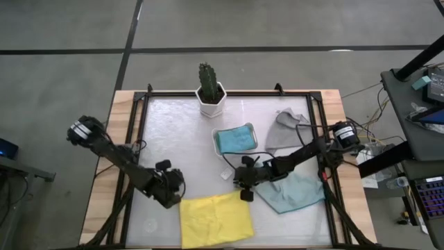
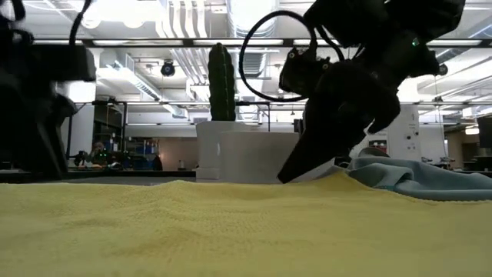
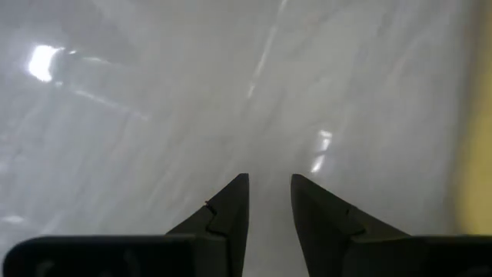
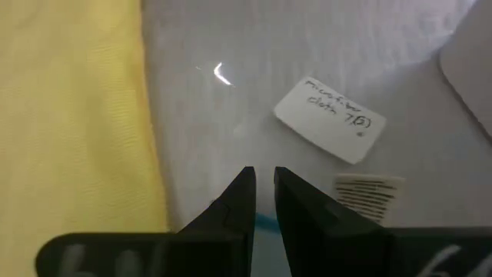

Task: Fold microfiber towels
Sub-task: Fold the yellow towel

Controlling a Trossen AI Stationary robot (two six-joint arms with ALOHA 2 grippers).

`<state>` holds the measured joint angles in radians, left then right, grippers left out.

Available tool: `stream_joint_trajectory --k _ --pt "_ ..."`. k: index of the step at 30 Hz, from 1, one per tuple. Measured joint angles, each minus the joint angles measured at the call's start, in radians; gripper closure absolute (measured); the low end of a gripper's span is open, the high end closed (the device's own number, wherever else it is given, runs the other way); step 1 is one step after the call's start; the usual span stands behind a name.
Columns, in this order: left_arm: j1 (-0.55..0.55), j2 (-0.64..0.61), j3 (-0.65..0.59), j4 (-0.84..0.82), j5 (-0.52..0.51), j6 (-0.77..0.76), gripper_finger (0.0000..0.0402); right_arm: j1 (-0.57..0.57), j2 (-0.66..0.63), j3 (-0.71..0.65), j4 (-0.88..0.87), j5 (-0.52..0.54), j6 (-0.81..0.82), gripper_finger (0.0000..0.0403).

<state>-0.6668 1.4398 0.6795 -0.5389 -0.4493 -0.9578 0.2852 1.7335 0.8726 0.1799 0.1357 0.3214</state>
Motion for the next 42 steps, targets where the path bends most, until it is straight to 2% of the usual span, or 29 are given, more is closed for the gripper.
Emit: stream_joint_trajectory --k 3,8,12,18,23,28,35,42 --pt "-0.012 -0.061 0.002 0.066 0.029 0.040 0.0318 0.013 -0.023 0.000 0.005 -0.041 0.000 0.0360" --pt "-0.037 -0.091 -0.004 0.300 0.053 0.163 0.0318 0.073 -0.029 0.001 0.018 -0.066 -0.008 0.0360" --pt "-0.037 -0.030 -0.005 0.465 0.080 0.183 0.0318 0.114 -0.017 0.001 0.020 -0.066 0.018 0.0360" --pt "-0.037 0.119 -0.003 0.604 0.163 0.178 0.0318 0.132 0.017 0.001 0.019 -0.057 0.046 0.0360" --pt "-0.032 0.189 0.003 0.570 0.164 0.127 0.0318 0.123 0.049 0.006 0.022 -0.020 0.045 0.0360" --pt "-0.008 0.180 0.007 0.417 0.136 0.128 0.0318 0.081 0.055 0.007 0.024 0.030 0.040 0.0360" --pt "0.044 0.065 -0.003 0.154 0.081 0.167 0.0318 0.001 0.054 0.006 0.024 0.049 -0.001 0.0360" --pt "0.042 -0.089 -0.005 0.047 0.084 0.145 0.0318 -0.007 0.012 0.004 0.007 0.048 -0.035 0.0360"
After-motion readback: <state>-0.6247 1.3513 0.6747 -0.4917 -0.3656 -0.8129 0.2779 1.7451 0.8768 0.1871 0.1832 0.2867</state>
